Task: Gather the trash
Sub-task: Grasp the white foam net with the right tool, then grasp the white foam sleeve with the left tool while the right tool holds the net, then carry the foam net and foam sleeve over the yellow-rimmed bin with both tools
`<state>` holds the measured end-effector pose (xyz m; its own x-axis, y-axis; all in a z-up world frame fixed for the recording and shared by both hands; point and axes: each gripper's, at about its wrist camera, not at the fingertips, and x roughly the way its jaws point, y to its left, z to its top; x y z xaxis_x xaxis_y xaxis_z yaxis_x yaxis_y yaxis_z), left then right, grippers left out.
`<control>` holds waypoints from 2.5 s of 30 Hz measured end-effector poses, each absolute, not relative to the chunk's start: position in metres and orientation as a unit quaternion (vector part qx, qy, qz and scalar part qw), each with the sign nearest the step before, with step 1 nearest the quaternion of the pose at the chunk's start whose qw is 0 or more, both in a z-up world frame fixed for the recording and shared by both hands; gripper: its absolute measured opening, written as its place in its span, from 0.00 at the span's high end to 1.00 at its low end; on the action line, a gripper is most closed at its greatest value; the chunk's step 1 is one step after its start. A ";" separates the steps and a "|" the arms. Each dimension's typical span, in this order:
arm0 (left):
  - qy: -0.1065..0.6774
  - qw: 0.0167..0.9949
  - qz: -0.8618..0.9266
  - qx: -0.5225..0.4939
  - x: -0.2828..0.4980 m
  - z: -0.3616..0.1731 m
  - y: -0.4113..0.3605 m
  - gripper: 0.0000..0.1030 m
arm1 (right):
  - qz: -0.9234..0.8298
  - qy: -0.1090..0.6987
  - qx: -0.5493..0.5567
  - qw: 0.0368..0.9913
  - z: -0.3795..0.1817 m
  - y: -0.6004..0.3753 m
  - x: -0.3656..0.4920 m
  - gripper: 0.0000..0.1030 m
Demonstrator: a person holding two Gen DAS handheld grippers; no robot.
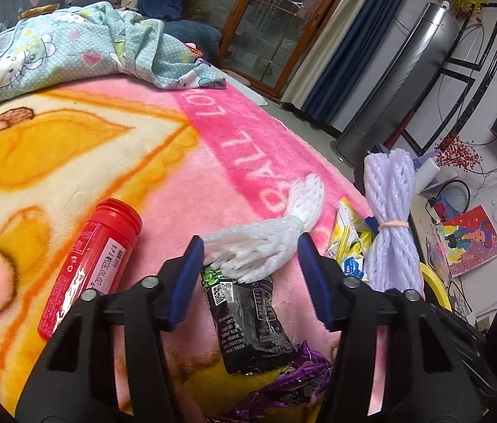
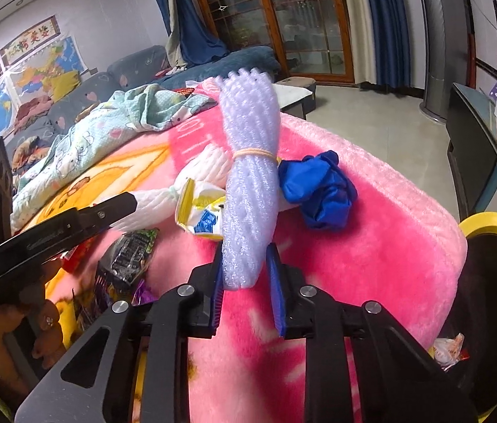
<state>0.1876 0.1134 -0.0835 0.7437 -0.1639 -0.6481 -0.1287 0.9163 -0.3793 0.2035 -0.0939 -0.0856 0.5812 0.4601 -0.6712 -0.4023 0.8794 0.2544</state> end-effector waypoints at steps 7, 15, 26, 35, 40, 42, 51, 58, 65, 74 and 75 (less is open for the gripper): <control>0.359 0.910 -0.021 -0.206 0.185 -0.085 0.112 0.80 | 0.248 0.383 0.031 0.889 -0.084 -0.094 0.194 0.80; 0.338 0.919 -0.034 -0.202 0.174 -0.077 0.108 0.94 | 0.254 0.379 0.031 0.890 -0.078 -0.095 0.187 0.80; 0.315 0.927 -0.034 -0.203 0.158 -0.064 0.106 0.96 | 0.257 0.367 0.029 0.893 -0.067 -0.100 0.181 0.82; 0.285 0.935 -0.032 -0.210 0.140 -0.043 0.110 0.97 | 0.276 0.350 0.024 0.895 -0.050 -0.100 0.171 0.85; 0.269 0.940 -0.040 -0.207 0.130 -0.028 0.108 0.97 | 0.278 0.341 0.026 0.898 -0.041 -0.104 0.167 0.85; 0.265 0.941 -0.042 -0.206 0.127 -0.023 0.106 0.97 | 0.277 0.338 0.026 0.899 -0.037 -0.107 0.166 0.85; 0.250 0.947 -0.055 -0.195 0.118 -0.008 0.090 0.97 | 0.265 0.328 0.031 0.906 -0.025 -0.123 0.162 0.85; 0.254 0.947 -0.075 -0.181 0.118 -0.005 0.068 0.97 | 0.251 0.315 0.039 0.914 -0.012 -0.144 0.160 0.85; 0.254 0.947 -0.095 -0.170 0.119 -0.002 0.050 0.97 | 0.236 0.308 0.047 0.920 -0.003 -0.169 0.158 0.85; 0.259 0.946 -0.118 -0.153 0.121 -0.002 0.028 0.97 | 0.212 0.307 0.058 0.926 0.001 -0.199 0.156 0.85; 0.260 0.946 -0.120 -0.151 0.122 -0.002 0.026 0.97 | 0.208 0.307 0.060 0.927 0.001 -0.203 0.156 0.85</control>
<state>0.1216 0.0264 -0.0018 0.8362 -0.3053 -0.4556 0.1482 0.9256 -0.3482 0.1558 -0.2033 0.0007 0.7245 0.4232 -0.5441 -0.3495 0.9059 0.2392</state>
